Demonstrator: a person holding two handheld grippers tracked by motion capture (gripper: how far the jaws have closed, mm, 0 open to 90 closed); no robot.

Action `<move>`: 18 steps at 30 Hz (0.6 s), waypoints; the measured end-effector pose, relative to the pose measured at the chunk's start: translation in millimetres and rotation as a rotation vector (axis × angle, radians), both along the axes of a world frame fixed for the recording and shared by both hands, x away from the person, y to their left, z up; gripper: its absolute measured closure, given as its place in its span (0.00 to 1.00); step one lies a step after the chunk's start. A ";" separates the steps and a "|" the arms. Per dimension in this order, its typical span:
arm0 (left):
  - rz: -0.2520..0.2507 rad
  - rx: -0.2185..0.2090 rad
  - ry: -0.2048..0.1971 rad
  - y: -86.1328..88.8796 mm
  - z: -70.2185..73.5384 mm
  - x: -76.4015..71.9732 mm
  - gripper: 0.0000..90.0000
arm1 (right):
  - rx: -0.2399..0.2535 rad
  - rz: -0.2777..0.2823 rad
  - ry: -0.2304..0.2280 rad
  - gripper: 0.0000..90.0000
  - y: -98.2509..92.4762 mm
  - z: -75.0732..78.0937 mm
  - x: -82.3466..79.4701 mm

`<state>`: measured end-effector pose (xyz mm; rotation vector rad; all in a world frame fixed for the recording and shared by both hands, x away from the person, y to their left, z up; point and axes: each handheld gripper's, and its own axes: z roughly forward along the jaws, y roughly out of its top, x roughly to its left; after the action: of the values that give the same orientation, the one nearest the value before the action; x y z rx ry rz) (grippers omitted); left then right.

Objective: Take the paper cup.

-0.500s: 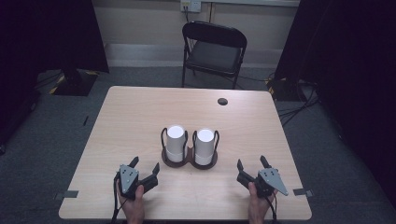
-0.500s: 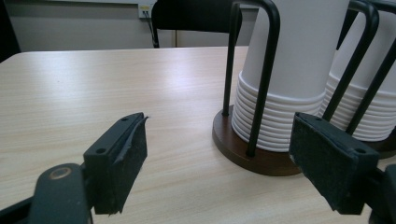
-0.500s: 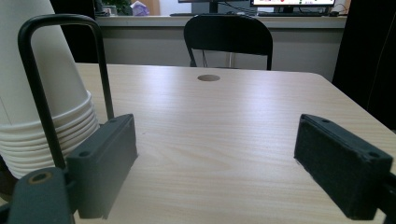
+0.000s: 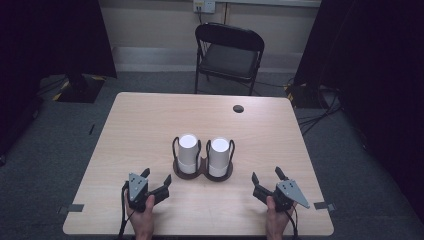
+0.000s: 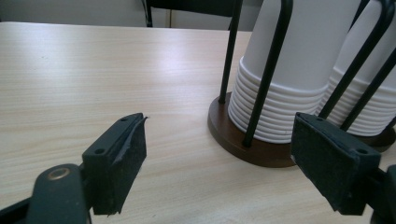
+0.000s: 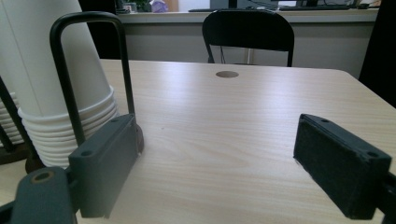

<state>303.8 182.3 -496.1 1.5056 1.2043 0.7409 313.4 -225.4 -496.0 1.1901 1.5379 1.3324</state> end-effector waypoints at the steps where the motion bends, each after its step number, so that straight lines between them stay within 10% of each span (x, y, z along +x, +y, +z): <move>1: 0.004 0.006 -0.005 -0.7 0.3 -0.4 0.21 | -0.006 0.008 0.005 0.15 0.8 0.1 0.5; 18: -0.113 -0.028 0.017 -15.0 9.7 -4.5 0.21 | -0.016 -0.011 0.029 0.15 3.3 0.7 0.9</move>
<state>299.2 167.3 -486.4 1.5457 1.1272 0.6344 314.4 -222.1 -495.3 1.2112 1.5582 1.2987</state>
